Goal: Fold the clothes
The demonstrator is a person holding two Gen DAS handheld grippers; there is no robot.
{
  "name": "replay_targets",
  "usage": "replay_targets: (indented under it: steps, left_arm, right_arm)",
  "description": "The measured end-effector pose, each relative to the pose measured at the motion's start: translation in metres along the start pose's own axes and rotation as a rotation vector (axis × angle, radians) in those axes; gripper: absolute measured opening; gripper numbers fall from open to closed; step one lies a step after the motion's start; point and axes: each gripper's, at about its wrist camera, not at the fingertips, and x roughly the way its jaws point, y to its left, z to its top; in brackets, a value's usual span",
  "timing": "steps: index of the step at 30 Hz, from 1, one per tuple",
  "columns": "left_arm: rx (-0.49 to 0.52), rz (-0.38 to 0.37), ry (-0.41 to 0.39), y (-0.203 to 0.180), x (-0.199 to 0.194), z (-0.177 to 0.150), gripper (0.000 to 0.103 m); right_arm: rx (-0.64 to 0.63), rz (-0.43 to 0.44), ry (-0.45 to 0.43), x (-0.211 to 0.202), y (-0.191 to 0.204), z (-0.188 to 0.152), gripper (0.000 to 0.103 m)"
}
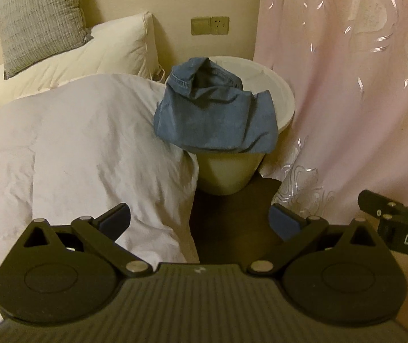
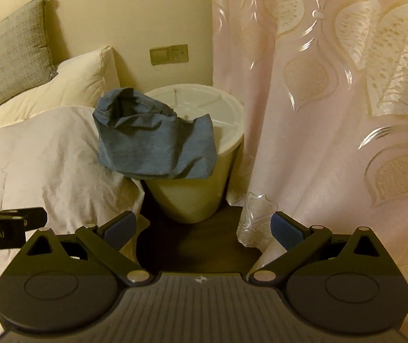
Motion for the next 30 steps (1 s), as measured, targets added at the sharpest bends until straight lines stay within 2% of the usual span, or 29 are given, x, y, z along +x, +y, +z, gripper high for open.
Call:
replay_targets:
  steps: [8, 15, 30]
  left_arm:
    - [-0.021, 0.003, 0.003, 0.008, 0.009, 0.006, 0.102]
    - [-0.032, 0.039, -0.007, 0.017, 0.003, 0.005, 0.102]
    - [-0.024, -0.002, 0.032, 0.012, 0.018, 0.018, 0.102]
  right_arm:
    - [-0.019, 0.022, 0.002, 0.016, 0.007, 0.014, 0.103]
    - [-0.043, 0.05, -0.004, 0.023, 0.021, 0.022, 0.103]
    - [-0.052, 0.046, 0.009, 0.035, 0.018, 0.03, 0.103]
